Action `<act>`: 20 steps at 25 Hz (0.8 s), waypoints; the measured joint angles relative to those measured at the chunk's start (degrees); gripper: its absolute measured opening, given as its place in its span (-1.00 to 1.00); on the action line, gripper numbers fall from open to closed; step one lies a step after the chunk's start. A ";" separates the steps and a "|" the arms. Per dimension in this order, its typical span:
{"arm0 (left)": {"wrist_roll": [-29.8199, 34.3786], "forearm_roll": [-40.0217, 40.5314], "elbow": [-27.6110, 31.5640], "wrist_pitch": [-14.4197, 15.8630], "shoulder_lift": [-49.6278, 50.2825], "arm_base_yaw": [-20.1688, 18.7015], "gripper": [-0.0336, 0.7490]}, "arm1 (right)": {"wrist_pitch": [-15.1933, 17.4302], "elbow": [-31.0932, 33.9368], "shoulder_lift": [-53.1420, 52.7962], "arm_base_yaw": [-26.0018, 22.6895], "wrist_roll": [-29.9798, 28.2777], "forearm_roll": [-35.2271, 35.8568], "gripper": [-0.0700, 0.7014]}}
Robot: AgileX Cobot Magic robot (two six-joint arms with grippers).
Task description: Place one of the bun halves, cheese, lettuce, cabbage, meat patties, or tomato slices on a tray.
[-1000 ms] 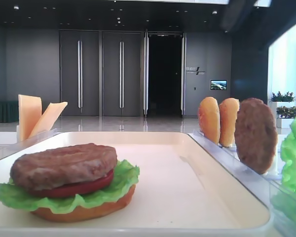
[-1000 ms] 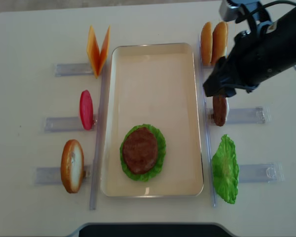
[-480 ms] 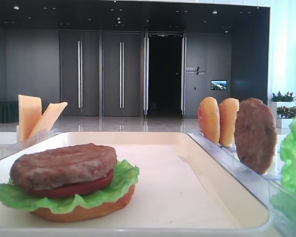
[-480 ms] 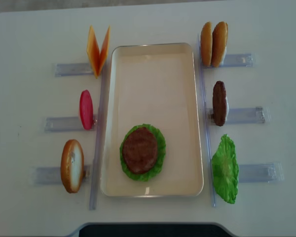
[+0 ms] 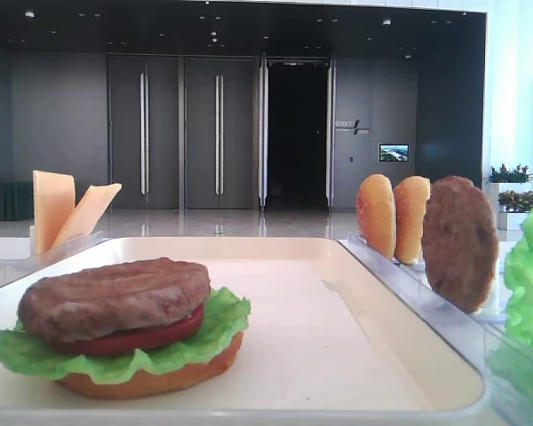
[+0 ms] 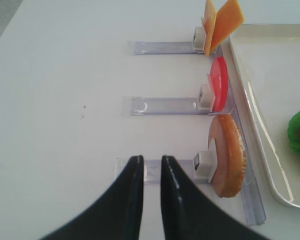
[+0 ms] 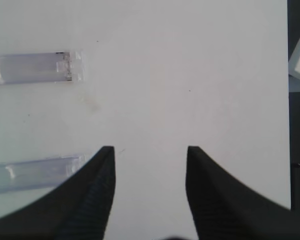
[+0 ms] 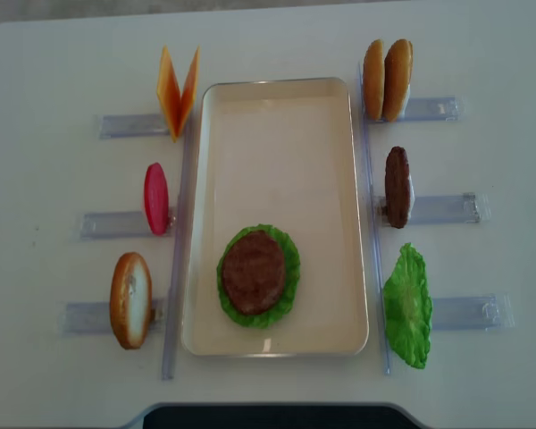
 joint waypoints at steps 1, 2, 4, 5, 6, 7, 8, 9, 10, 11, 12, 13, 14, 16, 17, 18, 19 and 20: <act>0.00 0.00 0.00 0.00 0.00 0.00 -0.68 | 0.00 0.00 0.00 0.00 0.45 -0.02 0.08; 0.00 0.00 0.00 0.00 0.00 0.00 -0.68 | 0.00 0.00 -0.20 0.00 0.59 -0.02 0.08; 0.00 0.00 0.00 0.00 0.00 0.00 -0.68 | 0.00 0.00 -1.14 0.00 0.73 -0.02 0.08; 0.00 0.00 0.00 0.00 0.00 0.00 -0.68 | 0.04 0.00 -1.82 0.00 0.73 -0.02 0.08; 0.00 0.00 0.00 0.00 0.00 0.00 -0.68 | 0.04 0.00 -2.86 0.00 0.84 -0.02 0.08; 0.00 0.00 0.00 0.00 0.00 0.00 -0.68 | 0.04 0.00 -4.13 0.00 0.84 -0.02 0.08; 0.00 0.00 0.00 0.05 0.00 0.00 -0.68 | 0.04 0.22 -5.65 0.00 0.90 -0.02 0.08; 0.00 0.00 0.00 0.05 0.00 0.00 -0.68 | 0.04 0.68 -7.11 0.00 0.95 -0.02 0.08; 0.00 0.00 0.00 0.05 0.00 0.00 -0.68 | -0.07 1.54 -9.11 0.00 0.95 -0.02 0.08; 0.00 0.00 0.00 0.05 0.00 0.00 -0.68 | -0.07 2.55 -11.32 0.00 0.95 -0.02 0.08; 0.00 0.00 0.00 0.05 0.00 0.00 -0.68 | -0.07 4.03 -13.34 0.00 0.95 -0.02 0.08; 0.00 0.00 0.00 0.05 0.00 0.00 -0.68 | -0.07 5.65 -15.89 0.00 0.95 -0.02 0.08; 0.00 0.00 0.00 0.05 0.00 0.00 -0.68 | -0.05 7.03 -18.90 0.00 0.95 -0.02 0.08; 0.00 0.00 0.00 0.11 0.00 0.00 -0.68 | 0.14 10.23 -25.24 0.00 0.95 0.03 0.08; 0.00 0.00 0.00 0.11 0.00 0.00 -0.68 | 0.20 11.72 -27.98 0.00 0.95 -0.02 0.08; 0.00 0.00 0.00 0.11 0.00 0.00 -0.68 | 0.20 13.01 -30.50 0.00 0.95 -0.02 0.08; 0.00 0.00 0.00 0.17 0.00 0.00 -0.68 | 0.20 14.54 -32.51 0.00 0.95 0.03 0.08; 0.00 0.00 0.00 0.17 0.00 0.00 -0.68 | 0.20 15.96 -34.95 0.00 0.95 0.03 0.08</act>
